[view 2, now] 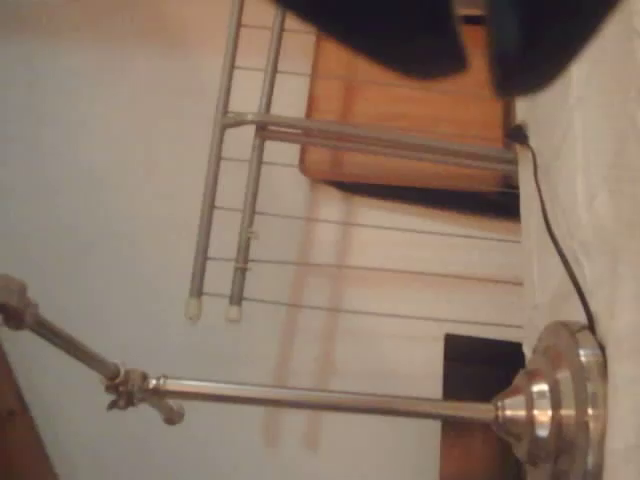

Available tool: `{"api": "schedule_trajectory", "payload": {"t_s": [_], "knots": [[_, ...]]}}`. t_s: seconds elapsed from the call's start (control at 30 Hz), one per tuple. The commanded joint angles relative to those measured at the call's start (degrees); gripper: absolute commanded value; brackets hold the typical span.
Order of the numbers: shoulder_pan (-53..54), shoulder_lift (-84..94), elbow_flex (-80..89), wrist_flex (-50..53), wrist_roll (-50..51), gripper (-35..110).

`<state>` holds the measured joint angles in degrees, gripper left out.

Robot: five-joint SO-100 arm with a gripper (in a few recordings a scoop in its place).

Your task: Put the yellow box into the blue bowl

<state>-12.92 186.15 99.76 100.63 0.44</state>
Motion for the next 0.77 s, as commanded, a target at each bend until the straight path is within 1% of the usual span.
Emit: {"api": "schedule_trajectory", "payload": {"t_s": [0.0,0.1,0.4,0.73], "knots": [[0.4,1.8,-0.1,0.0,-0.3,0],[0.4,5.4,-0.8,0.0,-0.2,0],[0.4,4.9,7.5,-0.1,-0.3,0],[0.4,4.9,8.1,0.0,0.1,0]]}}
